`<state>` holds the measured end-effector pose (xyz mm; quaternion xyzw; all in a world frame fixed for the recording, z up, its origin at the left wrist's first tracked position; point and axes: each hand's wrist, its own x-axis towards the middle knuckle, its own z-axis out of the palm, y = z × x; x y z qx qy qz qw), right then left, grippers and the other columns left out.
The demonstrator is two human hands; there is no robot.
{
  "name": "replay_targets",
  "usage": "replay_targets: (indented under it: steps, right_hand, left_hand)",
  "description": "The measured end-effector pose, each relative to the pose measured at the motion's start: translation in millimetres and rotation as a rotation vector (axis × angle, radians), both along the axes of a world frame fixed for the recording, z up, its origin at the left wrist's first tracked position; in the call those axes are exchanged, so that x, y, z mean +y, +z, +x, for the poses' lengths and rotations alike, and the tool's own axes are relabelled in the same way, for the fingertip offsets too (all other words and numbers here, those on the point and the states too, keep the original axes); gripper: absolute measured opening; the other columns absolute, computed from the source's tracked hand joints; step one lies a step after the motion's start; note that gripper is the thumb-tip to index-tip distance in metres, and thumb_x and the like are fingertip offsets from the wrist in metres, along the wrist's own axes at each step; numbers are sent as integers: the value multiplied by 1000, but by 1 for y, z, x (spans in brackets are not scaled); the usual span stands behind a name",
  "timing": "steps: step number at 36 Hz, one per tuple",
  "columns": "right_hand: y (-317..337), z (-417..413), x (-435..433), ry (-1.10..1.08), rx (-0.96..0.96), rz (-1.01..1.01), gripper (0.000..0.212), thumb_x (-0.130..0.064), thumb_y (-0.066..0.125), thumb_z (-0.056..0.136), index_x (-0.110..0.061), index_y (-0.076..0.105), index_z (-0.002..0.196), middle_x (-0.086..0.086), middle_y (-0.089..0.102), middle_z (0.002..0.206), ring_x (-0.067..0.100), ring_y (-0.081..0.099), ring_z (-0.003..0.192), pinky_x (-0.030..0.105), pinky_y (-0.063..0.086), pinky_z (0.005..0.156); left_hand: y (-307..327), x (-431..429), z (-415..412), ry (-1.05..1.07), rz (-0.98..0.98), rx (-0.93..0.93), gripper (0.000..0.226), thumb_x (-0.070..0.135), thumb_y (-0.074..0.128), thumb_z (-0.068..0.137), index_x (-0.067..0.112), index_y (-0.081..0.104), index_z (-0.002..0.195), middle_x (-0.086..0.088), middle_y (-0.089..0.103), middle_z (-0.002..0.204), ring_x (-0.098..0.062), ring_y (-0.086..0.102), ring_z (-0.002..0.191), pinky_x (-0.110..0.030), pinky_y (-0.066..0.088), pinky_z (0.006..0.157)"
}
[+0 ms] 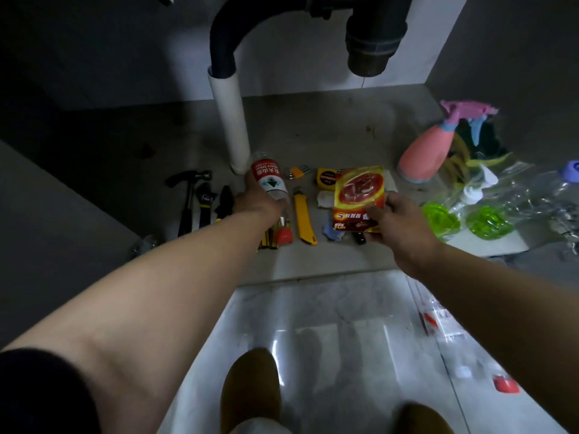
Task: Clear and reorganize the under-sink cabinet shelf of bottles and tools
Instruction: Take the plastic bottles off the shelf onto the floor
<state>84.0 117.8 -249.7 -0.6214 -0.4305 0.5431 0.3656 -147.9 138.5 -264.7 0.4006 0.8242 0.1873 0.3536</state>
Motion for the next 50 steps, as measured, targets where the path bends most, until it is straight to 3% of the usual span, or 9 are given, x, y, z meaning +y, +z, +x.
replay_targets:
  steps: [5, 14, 20, 25, 29, 33, 36, 42, 50]
  right_hand:
    - [9, 26, 5, 33, -58, 6, 17, -5, 53, 98, -12, 66, 106, 7, 75, 93, 18, 73, 76, 28, 59, 57]
    - [41, 100, -21, 52, -146, 22, 15, -8, 58, 96, -18, 69, 96, -7, 75, 77, 8, 71, 69, 21, 55, 55]
    - [47, 169, -80, -73, -94, 6, 9, -8, 63, 96, -15, 67, 92, -3, 74, 69, 11, 69, 59, 23, 54, 49]
    - [30, 231, -128, -267, -206, -77, 5, -12, 63, 97, -14, 64, 92, -3, 64, 53, 8, 49, 37, 21, 38, 37]
    - [6, 260, -156, -385, -198, -160, 10, -14, 56, 99, -8, 63, 104, 27, 65, 77, 26, 52, 53, 51, 52, 55]
    - [-14, 267, -160, -402, -184, -227, 21, -4, 47, 100, -10, 62, 114, 21, 64, 78, 19, 51, 46, 28, 44, 49]
    - [-25, 263, -153, -387, -216, -264, 26, 1, 47, 97, -6, 62, 117, 17, 63, 74, 14, 50, 44, 22, 39, 43]
    - [-45, 254, -132, -447, -278, -266, 26, 3, 51, 93, -5, 58, 117, 16, 64, 85, 15, 54, 58, 25, 44, 47]
    - [-70, 250, -117, -527, -357, -232, 32, -16, 70, 88, -28, 55, 114, 0, 66, 103, 26, 68, 92, 48, 60, 80]
  left_hand:
    - [7, 4, 9, 19, 60, -61, 108, 32, 77, 85, 26, 0, 161, -11, 40, 155, -34, 42, 141, -46, 40, 113]
    - [35, -43, 64, -162, 281, -221, 71, 19, 84, 79, 16, 45, 138, -5, 66, 128, -19, 65, 110, -37, 52, 100]
    - [54, -94, 148, -325, 245, -431, 60, 11, 82, 81, 16, 52, 134, 5, 69, 107, -9, 66, 90, -25, 54, 83]
    - [43, -144, 209, -429, 50, -529, 65, 13, 81, 82, 23, 48, 137, 9, 63, 108, -15, 68, 102, -44, 58, 93]
    - [10, -178, 238, -415, -35, -505, 57, 21, 83, 80, 25, 54, 129, 7, 61, 111, -17, 66, 101, -44, 58, 93]
    - [-25, -198, 251, -349, -128, -508, 54, 24, 82, 82, 27, 51, 125, 13, 58, 105, -3, 61, 92, -37, 56, 94]
    - [-46, -200, 255, -295, -177, -488, 54, 28, 82, 83, 26, 50, 127, 8, 59, 112, -12, 62, 99, -41, 55, 97]
    - [-78, -181, 259, -201, -206, -403, 58, 27, 80, 83, 19, 48, 130, -5, 65, 122, -25, 65, 107, -45, 57, 95]
    - [-97, -157, 267, -159, -218, -379, 60, 28, 79, 83, 18, 45, 132, -5, 65, 123, -26, 66, 109, -44, 56, 96]
